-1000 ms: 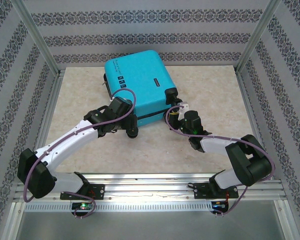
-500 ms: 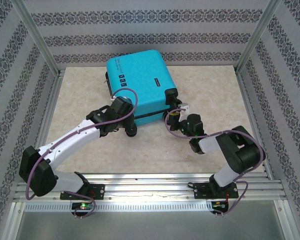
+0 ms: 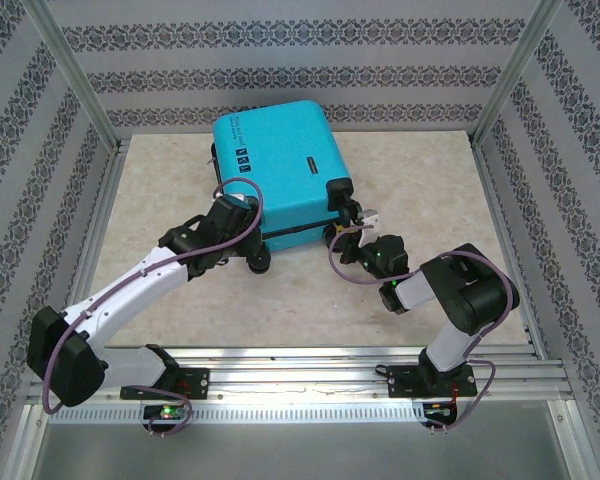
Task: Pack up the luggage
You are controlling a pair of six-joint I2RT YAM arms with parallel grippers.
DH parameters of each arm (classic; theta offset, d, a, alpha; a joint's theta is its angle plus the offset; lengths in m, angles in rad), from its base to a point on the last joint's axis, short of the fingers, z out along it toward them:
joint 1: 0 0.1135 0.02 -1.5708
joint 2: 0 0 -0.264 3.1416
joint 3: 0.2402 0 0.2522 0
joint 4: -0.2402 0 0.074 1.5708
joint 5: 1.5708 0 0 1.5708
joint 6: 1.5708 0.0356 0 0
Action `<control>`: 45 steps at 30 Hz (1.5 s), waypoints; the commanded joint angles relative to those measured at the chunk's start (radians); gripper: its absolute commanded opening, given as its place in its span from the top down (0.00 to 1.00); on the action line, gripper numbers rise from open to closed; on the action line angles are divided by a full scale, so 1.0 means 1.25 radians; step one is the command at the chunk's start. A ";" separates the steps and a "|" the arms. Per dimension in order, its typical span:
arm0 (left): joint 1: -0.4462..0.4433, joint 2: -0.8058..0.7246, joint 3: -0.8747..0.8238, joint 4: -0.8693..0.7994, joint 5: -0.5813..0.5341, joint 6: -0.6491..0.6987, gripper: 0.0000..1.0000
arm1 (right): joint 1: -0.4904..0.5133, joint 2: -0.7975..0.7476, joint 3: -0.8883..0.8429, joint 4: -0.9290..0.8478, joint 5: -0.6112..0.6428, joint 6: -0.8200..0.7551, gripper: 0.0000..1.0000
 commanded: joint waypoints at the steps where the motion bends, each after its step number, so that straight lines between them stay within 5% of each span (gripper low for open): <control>1: 0.015 -0.090 0.008 0.007 -0.007 0.118 0.88 | -0.019 -0.029 -0.024 0.067 0.070 -0.013 1.00; 15: 0.117 -0.197 -0.050 0.034 0.039 0.205 0.88 | 0.011 -0.172 -0.047 -0.018 0.014 -0.014 1.00; 38: 0.253 -0.257 -0.089 0.035 0.143 0.264 0.92 | -0.003 -0.236 -0.030 -0.168 0.191 -0.057 1.00; 45: 0.270 -0.258 -0.088 0.041 0.169 0.292 0.93 | -0.032 -0.224 -0.012 -0.152 0.044 -0.060 1.00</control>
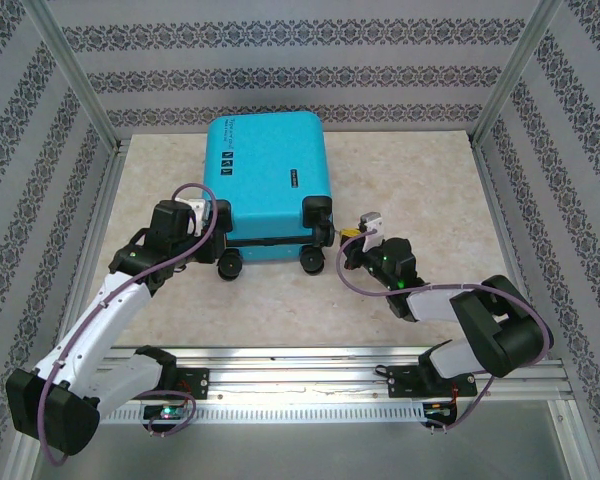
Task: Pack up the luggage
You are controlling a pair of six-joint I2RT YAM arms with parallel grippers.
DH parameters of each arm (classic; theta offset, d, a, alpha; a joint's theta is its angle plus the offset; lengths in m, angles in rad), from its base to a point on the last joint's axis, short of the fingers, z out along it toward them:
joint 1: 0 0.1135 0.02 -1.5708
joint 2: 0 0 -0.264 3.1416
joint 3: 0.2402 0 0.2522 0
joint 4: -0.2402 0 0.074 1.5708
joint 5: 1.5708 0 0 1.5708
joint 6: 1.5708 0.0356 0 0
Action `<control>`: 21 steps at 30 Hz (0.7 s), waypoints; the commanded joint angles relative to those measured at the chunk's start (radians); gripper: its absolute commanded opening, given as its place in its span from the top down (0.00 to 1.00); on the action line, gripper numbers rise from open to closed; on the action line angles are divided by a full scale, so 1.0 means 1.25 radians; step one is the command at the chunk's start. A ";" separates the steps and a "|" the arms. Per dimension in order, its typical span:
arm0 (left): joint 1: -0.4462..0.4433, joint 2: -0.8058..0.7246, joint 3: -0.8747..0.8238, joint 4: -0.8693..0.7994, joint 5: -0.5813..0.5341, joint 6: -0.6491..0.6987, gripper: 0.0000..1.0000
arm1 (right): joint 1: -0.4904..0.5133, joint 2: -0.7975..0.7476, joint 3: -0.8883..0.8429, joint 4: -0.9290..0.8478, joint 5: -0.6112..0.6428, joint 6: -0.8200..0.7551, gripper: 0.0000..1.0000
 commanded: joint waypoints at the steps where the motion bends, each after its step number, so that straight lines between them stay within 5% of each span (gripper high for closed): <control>1: 0.027 -0.059 0.027 0.054 -0.021 0.070 0.93 | -0.044 -0.005 0.028 0.045 0.023 -0.017 1.00; 3: 0.032 -0.057 0.029 0.053 -0.059 0.069 0.92 | -0.045 0.000 0.028 0.048 -0.028 -0.014 1.00; 12: 0.033 -0.023 0.069 0.044 -0.090 0.035 0.39 | -0.043 0.026 0.066 0.044 -0.076 0.006 1.00; 21: 0.030 -0.042 0.096 0.036 -0.042 -0.053 0.30 | -0.043 0.045 0.073 0.034 -0.070 0.011 1.00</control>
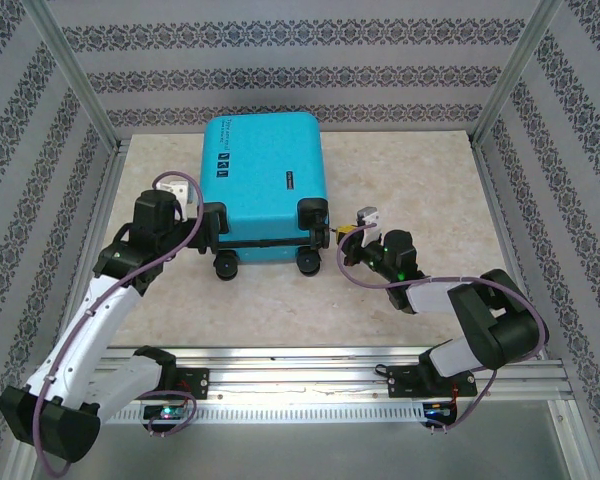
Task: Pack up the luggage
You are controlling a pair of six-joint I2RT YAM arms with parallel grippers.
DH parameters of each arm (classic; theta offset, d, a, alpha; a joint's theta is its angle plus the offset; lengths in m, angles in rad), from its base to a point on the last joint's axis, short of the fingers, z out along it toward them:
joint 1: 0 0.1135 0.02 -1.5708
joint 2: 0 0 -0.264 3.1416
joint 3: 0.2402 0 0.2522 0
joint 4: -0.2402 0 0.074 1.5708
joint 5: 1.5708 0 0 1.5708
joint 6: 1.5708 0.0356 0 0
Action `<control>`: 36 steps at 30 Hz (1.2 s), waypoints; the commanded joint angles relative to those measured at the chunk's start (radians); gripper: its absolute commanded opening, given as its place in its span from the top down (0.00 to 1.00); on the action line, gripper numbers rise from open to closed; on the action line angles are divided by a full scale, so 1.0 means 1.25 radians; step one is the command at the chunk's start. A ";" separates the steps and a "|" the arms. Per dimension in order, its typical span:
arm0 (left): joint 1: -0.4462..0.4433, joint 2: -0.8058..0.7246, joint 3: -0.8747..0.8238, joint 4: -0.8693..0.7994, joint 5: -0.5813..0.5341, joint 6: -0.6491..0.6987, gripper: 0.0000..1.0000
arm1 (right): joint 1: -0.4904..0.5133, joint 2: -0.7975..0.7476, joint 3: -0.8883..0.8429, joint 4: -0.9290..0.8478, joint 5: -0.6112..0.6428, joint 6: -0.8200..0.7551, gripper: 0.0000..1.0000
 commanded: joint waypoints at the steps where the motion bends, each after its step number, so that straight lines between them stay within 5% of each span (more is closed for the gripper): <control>1: 0.002 -0.012 0.011 0.044 0.068 -0.073 0.30 | -0.016 0.014 0.029 0.046 0.034 0.008 1.00; 4: -0.054 -0.010 -0.031 0.141 0.107 -0.155 0.29 | -0.017 0.023 0.036 0.044 0.030 0.014 1.00; 11: -0.317 0.100 -0.055 0.297 -0.069 -0.259 0.28 | -0.018 0.023 0.050 0.023 0.012 0.025 1.00; 17: -0.444 0.249 0.004 0.357 -0.126 -0.284 0.25 | -0.021 0.010 0.056 -0.009 0.004 0.023 1.00; 36: -0.516 0.523 0.234 0.234 -0.146 -0.278 0.23 | -0.043 -0.022 0.014 -0.001 0.015 0.025 1.00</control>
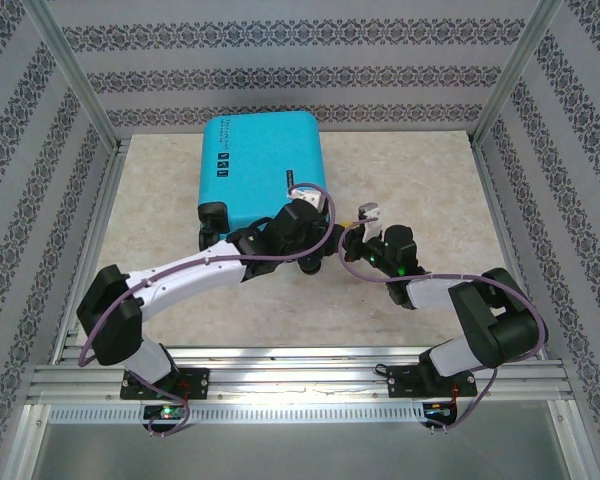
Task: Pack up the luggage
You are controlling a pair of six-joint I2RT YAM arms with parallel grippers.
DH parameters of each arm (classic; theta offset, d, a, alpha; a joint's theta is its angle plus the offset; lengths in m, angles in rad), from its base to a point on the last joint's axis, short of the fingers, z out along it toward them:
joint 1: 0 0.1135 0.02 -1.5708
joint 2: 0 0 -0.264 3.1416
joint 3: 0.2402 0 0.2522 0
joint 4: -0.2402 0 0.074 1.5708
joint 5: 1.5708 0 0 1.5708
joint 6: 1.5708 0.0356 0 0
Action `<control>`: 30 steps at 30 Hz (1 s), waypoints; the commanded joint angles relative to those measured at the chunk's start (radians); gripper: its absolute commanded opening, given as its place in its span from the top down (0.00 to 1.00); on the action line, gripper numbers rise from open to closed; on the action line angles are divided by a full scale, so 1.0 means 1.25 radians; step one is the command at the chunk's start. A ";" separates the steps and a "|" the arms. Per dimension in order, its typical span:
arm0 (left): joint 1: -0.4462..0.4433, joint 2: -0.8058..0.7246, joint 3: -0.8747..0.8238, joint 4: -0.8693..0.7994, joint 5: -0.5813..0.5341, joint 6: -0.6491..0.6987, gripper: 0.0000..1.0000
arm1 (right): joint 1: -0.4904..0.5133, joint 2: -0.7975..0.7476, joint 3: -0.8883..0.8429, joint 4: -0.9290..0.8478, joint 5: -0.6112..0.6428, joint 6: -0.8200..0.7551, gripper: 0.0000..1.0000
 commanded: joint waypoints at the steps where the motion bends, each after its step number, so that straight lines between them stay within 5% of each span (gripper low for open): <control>1: -0.013 0.031 0.041 -0.070 -0.042 -0.006 0.23 | -0.024 -0.024 -0.011 0.036 0.031 0.005 1.00; 14: -0.012 0.103 0.075 -0.081 -0.144 0.008 0.26 | -0.027 -0.018 -0.017 0.049 0.026 0.013 1.00; 30: -0.013 0.080 0.042 -0.054 -0.181 0.083 0.69 | -0.028 -0.021 -0.029 0.067 0.016 0.010 1.00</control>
